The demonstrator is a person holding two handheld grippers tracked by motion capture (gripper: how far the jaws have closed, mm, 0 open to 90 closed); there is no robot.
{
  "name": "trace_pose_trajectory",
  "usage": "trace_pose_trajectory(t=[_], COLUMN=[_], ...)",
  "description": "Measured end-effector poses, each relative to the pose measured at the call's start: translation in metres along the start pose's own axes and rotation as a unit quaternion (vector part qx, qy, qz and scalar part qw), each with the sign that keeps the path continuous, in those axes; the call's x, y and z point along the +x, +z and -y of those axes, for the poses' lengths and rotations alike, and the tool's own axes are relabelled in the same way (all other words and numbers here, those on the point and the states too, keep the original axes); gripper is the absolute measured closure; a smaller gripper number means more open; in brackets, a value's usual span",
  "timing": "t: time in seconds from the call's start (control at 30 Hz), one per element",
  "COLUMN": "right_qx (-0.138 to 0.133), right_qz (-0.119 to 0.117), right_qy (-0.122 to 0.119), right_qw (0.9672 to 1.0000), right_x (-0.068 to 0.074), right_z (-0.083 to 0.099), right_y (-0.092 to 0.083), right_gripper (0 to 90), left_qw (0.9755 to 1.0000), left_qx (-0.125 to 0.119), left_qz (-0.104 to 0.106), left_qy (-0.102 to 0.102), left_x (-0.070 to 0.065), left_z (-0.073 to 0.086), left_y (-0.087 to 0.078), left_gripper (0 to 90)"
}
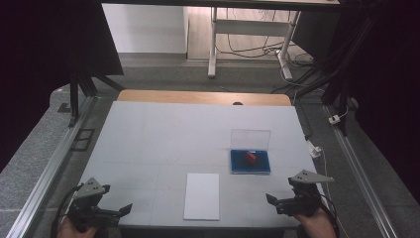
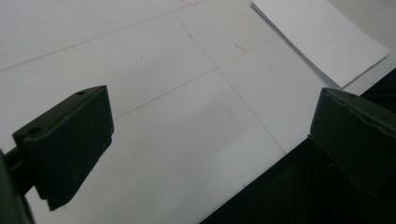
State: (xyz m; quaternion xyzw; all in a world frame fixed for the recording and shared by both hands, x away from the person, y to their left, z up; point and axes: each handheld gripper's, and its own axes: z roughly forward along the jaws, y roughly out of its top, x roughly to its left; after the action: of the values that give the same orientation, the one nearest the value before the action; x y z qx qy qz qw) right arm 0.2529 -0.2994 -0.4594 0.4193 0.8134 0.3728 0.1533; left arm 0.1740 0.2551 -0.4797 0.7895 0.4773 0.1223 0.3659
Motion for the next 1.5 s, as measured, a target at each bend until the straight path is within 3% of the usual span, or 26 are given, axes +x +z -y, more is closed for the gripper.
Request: trace_pose_trajectory(t=[0.2,0.47,1.07,1.5], right_qx=[0.022,0.023,0.009,0.013], right_qz=[0.000,0.005,-0.004,-0.002], right_qy=[-0.022,-0.001,0.010,-0.014], right_qw=[0.9995,0.9997,0.9999,0.9998], right_x=[0.004,0.000,-0.002,-0.002], right_z=[-0.002,-0.002,-0.005,-0.013], right_y=[0.004,0.005,0.000,0.004], right_gripper=[0.0,0.0,0.0,0.0], left_qw=[0.9999,0.9998,0.9995,0.9996], left_qx=[-0.005,-0.007,-0.010,-0.007], left_qz=[0.011,0.019,0.026,0.025], left_qy=[-0.007,-0.008,-0.015,-0.014], left_x=[0.003,0.004,0.006,0.006], left_z=[0.001,0.001,0.002,0.002], left_y=[-0.001,-0.002,-0.003,-0.002], left_gripper=[0.0,0.1,0.8,1.2])
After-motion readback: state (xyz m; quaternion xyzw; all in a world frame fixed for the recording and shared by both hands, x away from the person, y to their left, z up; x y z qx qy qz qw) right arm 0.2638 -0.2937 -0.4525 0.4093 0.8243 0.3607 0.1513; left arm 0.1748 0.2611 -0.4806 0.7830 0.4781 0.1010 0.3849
